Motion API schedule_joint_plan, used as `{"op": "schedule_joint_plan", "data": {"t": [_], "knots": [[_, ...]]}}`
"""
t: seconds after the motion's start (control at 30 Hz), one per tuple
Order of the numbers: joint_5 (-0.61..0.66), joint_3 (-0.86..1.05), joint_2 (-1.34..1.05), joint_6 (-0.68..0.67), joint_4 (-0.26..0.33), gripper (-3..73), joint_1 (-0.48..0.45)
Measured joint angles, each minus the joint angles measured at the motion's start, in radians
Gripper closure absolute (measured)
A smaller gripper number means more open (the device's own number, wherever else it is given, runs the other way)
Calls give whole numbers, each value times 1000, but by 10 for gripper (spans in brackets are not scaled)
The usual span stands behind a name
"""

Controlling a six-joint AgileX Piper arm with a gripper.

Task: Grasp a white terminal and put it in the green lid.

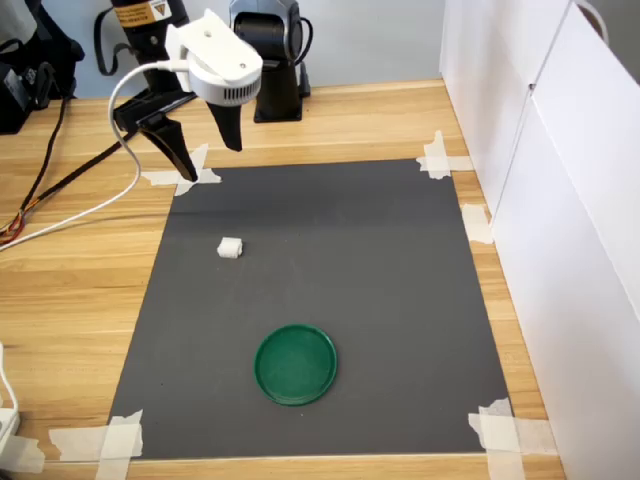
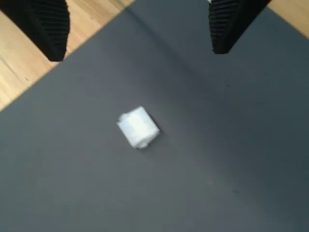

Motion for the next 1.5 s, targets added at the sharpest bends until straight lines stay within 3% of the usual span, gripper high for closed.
{"op": "schedule_joint_plan", "data": {"t": [0.1, 0.2, 0.4, 0.7, 1.5], "knots": [[-16, 0, 35, 100, -95, -12, 60], [-29, 0, 66, 159, -131, -6, 96], [-103, 42, 111, 139, -137, -4, 102], [-234, 119, 137, -3, -133, -3, 102], [-235, 122, 255, -5, -136, -1, 102]]}}
